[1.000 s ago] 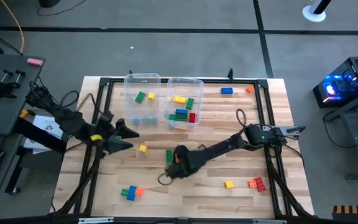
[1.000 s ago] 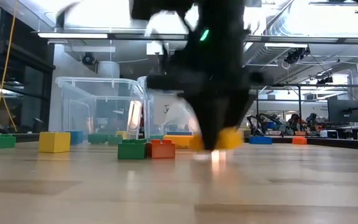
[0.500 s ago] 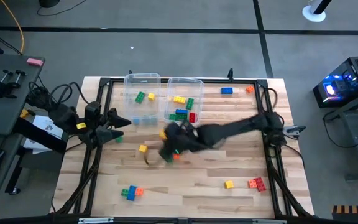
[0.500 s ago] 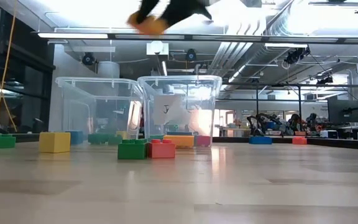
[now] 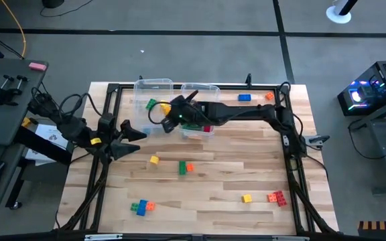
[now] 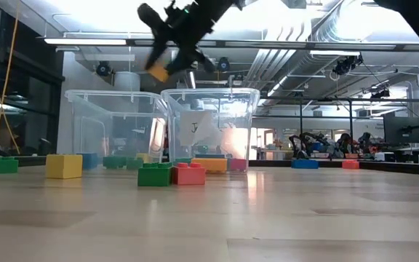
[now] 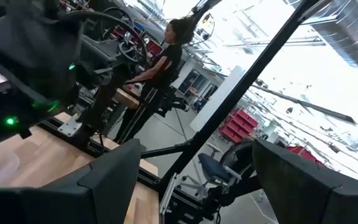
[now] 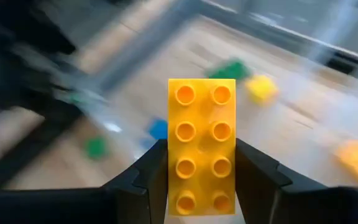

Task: Sort blocks by size
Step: Put the yellow big game piece into the right transparent bin

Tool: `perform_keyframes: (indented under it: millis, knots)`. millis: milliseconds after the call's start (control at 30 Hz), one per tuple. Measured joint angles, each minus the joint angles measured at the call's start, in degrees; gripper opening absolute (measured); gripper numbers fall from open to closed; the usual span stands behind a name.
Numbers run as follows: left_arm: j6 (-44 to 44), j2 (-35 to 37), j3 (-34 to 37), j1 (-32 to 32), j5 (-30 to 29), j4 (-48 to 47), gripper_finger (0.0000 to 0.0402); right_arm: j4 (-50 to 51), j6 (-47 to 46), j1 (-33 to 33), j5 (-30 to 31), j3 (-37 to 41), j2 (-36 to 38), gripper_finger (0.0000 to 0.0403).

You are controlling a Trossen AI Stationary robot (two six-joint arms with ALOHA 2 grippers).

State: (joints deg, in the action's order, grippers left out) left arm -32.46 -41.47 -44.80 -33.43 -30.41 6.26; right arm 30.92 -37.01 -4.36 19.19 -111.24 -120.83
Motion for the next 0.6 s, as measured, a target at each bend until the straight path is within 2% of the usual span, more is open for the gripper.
perform_keyframes:
  millis: [267, 600]
  knots:
    - [1.63, 0.07, 0.00, 0.02, -0.22, 0.09, 0.0298, 25.56, -4.05, -2.05, 11.58, 0.00, 0.89, 0.0136]
    - [2.29, 0.12, 0.00, 0.02, -0.22, 0.03, 0.0298, 27.07, -5.16, -3.79, 10.42, 0.00, 0.89, 0.0136]
